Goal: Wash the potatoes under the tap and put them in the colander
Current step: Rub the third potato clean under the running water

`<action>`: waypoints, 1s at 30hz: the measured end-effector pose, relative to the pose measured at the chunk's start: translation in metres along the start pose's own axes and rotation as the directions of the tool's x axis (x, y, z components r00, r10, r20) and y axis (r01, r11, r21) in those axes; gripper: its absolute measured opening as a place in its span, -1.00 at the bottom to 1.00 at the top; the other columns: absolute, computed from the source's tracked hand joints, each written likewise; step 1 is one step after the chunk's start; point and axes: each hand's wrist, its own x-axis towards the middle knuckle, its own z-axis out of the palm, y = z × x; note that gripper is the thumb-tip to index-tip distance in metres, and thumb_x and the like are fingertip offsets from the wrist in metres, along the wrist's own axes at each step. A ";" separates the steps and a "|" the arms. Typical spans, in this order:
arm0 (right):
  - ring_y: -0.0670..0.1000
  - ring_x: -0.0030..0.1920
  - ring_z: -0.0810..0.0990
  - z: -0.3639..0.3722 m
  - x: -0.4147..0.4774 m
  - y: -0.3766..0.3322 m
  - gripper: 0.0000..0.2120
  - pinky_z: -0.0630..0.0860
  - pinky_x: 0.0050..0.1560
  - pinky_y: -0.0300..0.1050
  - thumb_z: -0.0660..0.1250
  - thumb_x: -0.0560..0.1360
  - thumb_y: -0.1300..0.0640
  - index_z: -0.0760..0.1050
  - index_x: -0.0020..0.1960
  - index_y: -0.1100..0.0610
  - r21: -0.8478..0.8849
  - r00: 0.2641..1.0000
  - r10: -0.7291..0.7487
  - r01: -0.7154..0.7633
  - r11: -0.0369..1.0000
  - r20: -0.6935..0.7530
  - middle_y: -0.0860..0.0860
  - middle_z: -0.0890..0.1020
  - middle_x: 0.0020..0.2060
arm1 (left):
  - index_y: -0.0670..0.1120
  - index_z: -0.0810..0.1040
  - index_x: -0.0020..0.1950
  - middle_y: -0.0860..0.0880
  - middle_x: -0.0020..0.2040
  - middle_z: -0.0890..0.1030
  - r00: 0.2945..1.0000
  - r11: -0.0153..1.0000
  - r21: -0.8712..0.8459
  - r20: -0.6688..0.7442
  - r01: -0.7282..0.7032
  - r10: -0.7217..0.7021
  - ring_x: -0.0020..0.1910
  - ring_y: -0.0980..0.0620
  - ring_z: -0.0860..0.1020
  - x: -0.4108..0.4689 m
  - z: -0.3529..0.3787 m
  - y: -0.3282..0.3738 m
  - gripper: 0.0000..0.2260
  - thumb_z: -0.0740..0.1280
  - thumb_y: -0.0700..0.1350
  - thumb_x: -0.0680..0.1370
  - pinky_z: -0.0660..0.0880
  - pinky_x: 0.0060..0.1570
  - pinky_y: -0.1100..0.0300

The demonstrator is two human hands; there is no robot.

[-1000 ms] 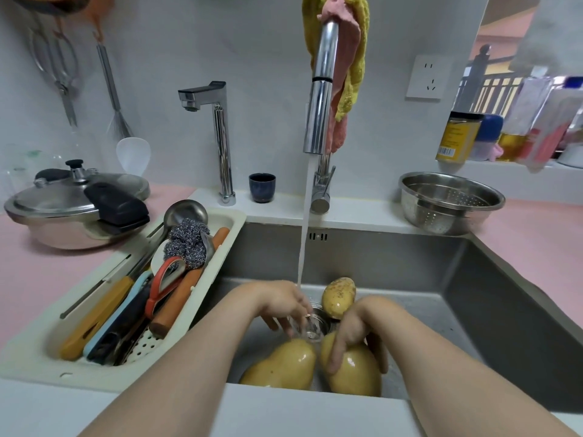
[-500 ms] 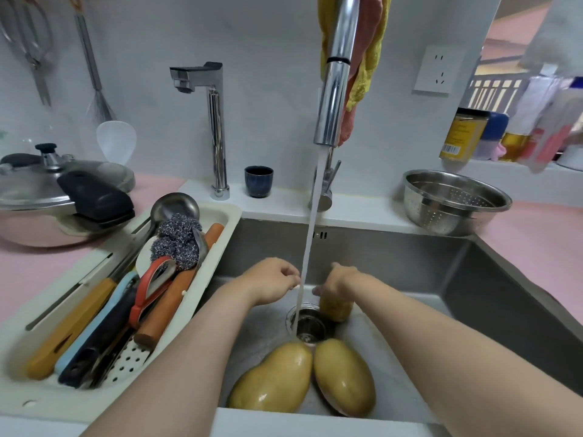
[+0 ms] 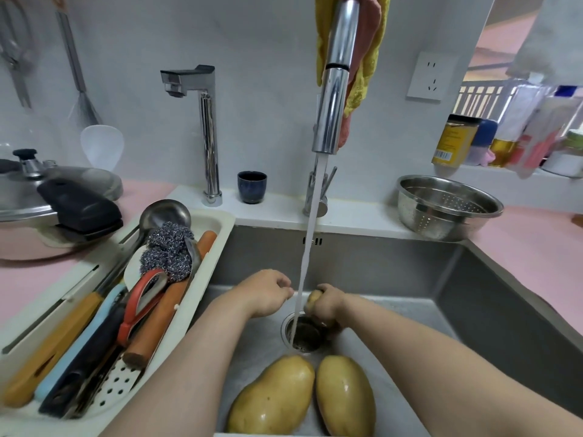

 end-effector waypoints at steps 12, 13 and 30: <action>0.03 -0.45 0.64 -0.042 -0.091 -0.017 -0.44 0.53 -0.53 -0.31 0.25 0.52 -0.19 0.56 0.11 0.33 0.509 0.795 -0.212 -0.137 0.850 0.568 0.29 0.69 -0.12 | 0.06 0.62 0.29 -0.05 0.26 0.63 1.000 0.984 -0.180 -0.027 -0.007 0.003 0.17 0.00 0.58 -0.031 -0.012 0.020 -0.60 0.07 0.15 0.71 0.52 0.21 0.03; 0.04 -0.47 0.64 -0.041 -0.094 -0.016 -0.46 0.51 -0.56 -0.30 0.23 0.52 -0.18 0.55 0.07 0.34 0.551 0.807 -0.222 -0.147 0.821 0.547 0.29 0.69 -0.17 | 0.07 0.63 0.25 -0.06 0.19 0.66 1.000 0.974 -0.225 -0.004 0.029 -0.031 0.11 -0.02 0.62 -0.035 -0.013 0.022 -0.59 0.07 0.21 0.69 0.57 0.13 0.02; -0.04 -0.52 0.41 -0.026 -0.097 -0.017 -0.53 0.28 -0.53 -0.23 0.49 0.47 -0.20 0.57 0.15 0.16 0.621 0.875 -0.483 0.355 0.699 0.043 0.07 0.56 -0.34 | -0.03 0.60 0.20 -0.16 0.10 0.70 0.980 0.807 -0.562 0.038 0.184 -0.197 0.06 -0.16 0.69 -0.044 -0.016 0.018 -0.45 0.11 0.39 0.60 0.65 0.07 -0.11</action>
